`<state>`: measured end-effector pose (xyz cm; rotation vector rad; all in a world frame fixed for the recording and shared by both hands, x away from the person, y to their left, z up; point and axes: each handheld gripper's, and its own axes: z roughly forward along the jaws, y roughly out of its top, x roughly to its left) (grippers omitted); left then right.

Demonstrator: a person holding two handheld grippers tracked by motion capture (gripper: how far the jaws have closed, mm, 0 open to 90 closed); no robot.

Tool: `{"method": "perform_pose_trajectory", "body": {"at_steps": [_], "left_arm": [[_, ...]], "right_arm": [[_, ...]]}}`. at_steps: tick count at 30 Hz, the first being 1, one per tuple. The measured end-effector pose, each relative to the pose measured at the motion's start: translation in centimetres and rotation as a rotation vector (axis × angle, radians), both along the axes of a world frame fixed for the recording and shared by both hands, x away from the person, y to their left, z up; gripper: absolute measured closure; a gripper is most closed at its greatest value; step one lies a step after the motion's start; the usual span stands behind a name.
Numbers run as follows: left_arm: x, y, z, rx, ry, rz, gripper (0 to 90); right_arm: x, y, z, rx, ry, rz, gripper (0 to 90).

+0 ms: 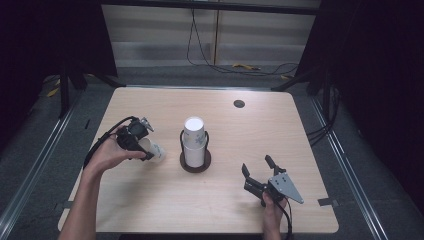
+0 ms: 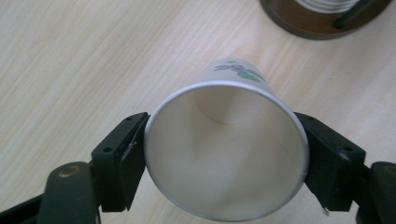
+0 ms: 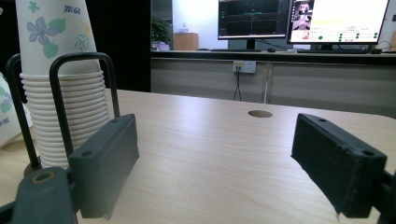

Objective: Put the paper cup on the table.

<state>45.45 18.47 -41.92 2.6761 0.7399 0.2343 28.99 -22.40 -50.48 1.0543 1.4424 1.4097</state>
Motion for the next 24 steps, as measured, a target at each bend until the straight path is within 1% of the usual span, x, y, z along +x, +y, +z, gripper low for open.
{"method": "perform_pose_trajectory", "body": {"at_steps": [1, 3, 4, 5, 6, 9, 10, 12, 13, 14, 18, 19, 20, 21, 22, 24], "left_arm": [[0.1, -0.03, -0.16, 0.007, 0.008, 0.006, 23.7], [0.2, -0.03, -0.19, 0.003, 0.012, 0.004, 23.0], [0.2, -0.04, -0.26, -0.007, 0.011, 0.013, 23.0], [0.29, -0.02, -0.2, 0.005, 0.008, 0.007, 22.9], [0.34, -0.06, -0.28, -0.004, 0.006, 0.014, 22.6], [0.41, -0.23, -0.26, -0.003, 0.0, 0.016, 22.0], [0.42, -0.33, -0.24, -0.008, -0.008, 0.02, 21.9], [0.49, -0.43, -0.13, -0.009, -0.01, 0.021, 21.5], [0.5, -0.52, -0.13, -0.018, -0.013, 0.023, 21.3], [0.58, -0.57, -0.06, -0.011, -0.012, 0.014, 21.2], [0.62, -0.73, -0.07, -0.024, -0.017, 0.011, 20.6], [0.68, -0.77, -0.08, -0.021, -0.016, 0.009, 20.6], [0.71, -0.83, -0.06, -0.026, -0.023, 0.014, 20.4], [0.73, -0.88, -0.07, -0.046, -0.035, 0.02, 20.3], [0.73, -0.9, -0.01, -0.05, -0.034, 0.024, 20.2], [0.67, -1.01, -0.05, -0.064, -0.045, 0.024, 19.7]], "right_arm": [[0.0, 0.0, 0.0, 0.0, 0.0, 0.0, 14.0], [0.0, 0.0, 0.0, 0.0, 0.0, 0.0, 14.0], [0.0, 0.0, 0.0, 0.0, 0.0, 0.0, 14.0], [-0.01, 0.01, 0.0, 0.001, 0.001, 0.0, 14.0], [0.0, 0.0, 0.0, 0.0, 0.0, 0.0, 13.9], [0.0, 0.0, 0.0, 0.0, 0.0, 0.0, 13.9], [-0.01, 0.01, 0.0, 0.001, 0.001, 0.0, 14.0], [0.0, 0.0, 0.0, 0.0, 0.0, 0.0, 14.0], [-0.01, 0.01, 0.0, 0.001, 0.001, 0.0, 14.0], [-0.01, 0.01, 0.0, 0.001, 0.001, 0.0, 13.9], [-0.01, 0.01, 0.0, 0.001, 0.001, 0.0, 14.0], [-0.01, 0.01, 0.0, 0.001, 0.001, 0.0, 14.0], [0.0, 0.0, 0.0, 0.0, 0.0, 0.0, 14.0], [0.0, 0.0, 0.0, 0.0, 0.0, 0.0, 14.0], [-0.01, 0.01, 0.0, 0.001, 0.001, 0.0, 14.0], [0.0, 0.0, 0.0, 0.0, 0.0, 0.0, 14.0]]}}
